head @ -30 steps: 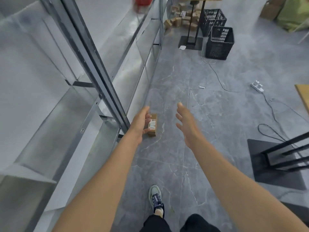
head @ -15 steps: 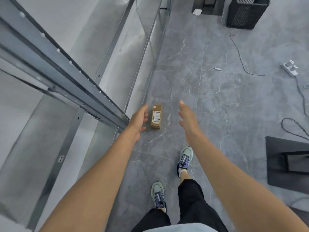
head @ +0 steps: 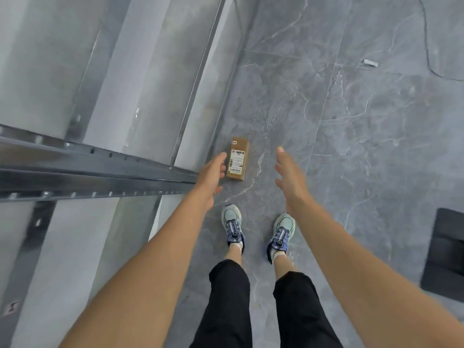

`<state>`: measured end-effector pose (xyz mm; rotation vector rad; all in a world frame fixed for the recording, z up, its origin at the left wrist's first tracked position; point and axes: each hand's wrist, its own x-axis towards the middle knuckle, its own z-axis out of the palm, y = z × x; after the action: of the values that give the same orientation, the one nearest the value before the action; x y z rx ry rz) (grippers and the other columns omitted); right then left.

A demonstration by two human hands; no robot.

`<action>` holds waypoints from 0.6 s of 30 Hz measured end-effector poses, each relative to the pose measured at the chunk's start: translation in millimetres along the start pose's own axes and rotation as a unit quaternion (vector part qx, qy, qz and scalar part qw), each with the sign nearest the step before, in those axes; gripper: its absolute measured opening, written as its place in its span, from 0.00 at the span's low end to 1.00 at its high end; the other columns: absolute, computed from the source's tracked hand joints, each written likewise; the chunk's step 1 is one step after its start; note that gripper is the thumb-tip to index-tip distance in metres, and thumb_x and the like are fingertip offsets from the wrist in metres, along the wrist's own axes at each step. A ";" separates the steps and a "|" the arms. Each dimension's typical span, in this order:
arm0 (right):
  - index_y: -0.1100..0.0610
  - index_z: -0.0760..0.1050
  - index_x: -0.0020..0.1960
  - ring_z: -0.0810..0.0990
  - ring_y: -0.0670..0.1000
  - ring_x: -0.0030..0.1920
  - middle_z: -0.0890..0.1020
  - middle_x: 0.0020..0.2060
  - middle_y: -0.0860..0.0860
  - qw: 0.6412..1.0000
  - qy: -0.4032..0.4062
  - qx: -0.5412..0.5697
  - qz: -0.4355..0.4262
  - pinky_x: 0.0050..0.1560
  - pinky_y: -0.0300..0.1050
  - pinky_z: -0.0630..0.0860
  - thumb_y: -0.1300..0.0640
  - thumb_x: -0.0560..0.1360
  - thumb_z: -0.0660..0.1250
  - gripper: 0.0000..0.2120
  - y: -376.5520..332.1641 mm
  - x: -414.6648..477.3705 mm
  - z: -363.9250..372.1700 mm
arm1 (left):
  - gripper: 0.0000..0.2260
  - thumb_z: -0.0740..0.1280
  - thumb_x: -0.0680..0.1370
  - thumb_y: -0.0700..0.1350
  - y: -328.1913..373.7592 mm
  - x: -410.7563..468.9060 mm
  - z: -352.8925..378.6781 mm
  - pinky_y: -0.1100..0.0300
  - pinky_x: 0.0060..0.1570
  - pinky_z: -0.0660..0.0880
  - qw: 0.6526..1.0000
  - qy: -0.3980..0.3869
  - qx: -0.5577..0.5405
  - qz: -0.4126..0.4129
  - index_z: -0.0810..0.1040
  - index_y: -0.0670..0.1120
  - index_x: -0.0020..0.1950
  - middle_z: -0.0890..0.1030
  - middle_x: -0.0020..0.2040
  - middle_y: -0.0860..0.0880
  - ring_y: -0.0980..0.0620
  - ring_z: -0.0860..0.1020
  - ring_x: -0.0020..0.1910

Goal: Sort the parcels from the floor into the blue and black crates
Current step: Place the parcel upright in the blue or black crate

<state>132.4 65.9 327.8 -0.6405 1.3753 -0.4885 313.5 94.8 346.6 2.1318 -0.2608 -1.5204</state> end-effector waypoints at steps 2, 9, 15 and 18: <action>0.48 0.59 0.84 0.63 0.49 0.81 0.63 0.83 0.46 1.000 -0.008 -0.001 0.004 0.81 0.60 0.60 0.35 0.84 0.56 0.32 6.7 24.9 4.3 | 0.21 0.61 0.83 0.59 -1.4 27.2 5.7 0.49 0.60 0.71 1.000 -0.001 0.004 -0.007 0.75 0.48 0.70 0.78 0.63 0.51 0.51 0.75 0.65; 0.47 0.60 0.84 0.62 0.47 0.81 0.62 0.83 0.45 1.000 0.003 -0.012 0.022 0.82 0.60 0.57 0.32 0.82 0.56 0.35 62.7 128.3 30.5 | 0.10 0.59 0.84 0.57 -26.2 147.0 19.4 0.48 0.64 0.70 0.999 -0.013 0.016 -0.029 0.77 0.55 0.51 0.79 0.51 0.56 0.59 0.75 0.52; 0.49 0.59 0.84 0.62 0.49 0.82 0.62 0.83 0.47 0.997 0.028 0.003 0.069 0.82 0.60 0.58 0.34 0.84 0.56 0.33 139.6 232.8 60.2 | 0.15 0.60 0.82 0.60 -68.3 281.5 21.2 0.49 0.59 0.70 0.996 -0.023 0.055 -0.069 0.76 0.51 0.60 0.78 0.53 0.55 0.55 0.76 0.57; 0.50 0.60 0.84 0.63 0.50 0.81 0.63 0.83 0.47 0.995 0.040 0.000 0.087 0.82 0.60 0.59 0.36 0.85 0.56 0.32 173.3 283.1 77.0 | 0.20 0.61 0.82 0.61 -89.1 340.1 21.7 0.51 0.55 0.70 0.993 -0.013 0.081 -0.090 0.76 0.51 0.68 0.78 0.65 0.51 0.52 0.74 0.63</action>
<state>240.4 16.9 8.3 -0.5004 1.4926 -0.3786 402.9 17.6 14.7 2.3163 -0.2126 -1.6798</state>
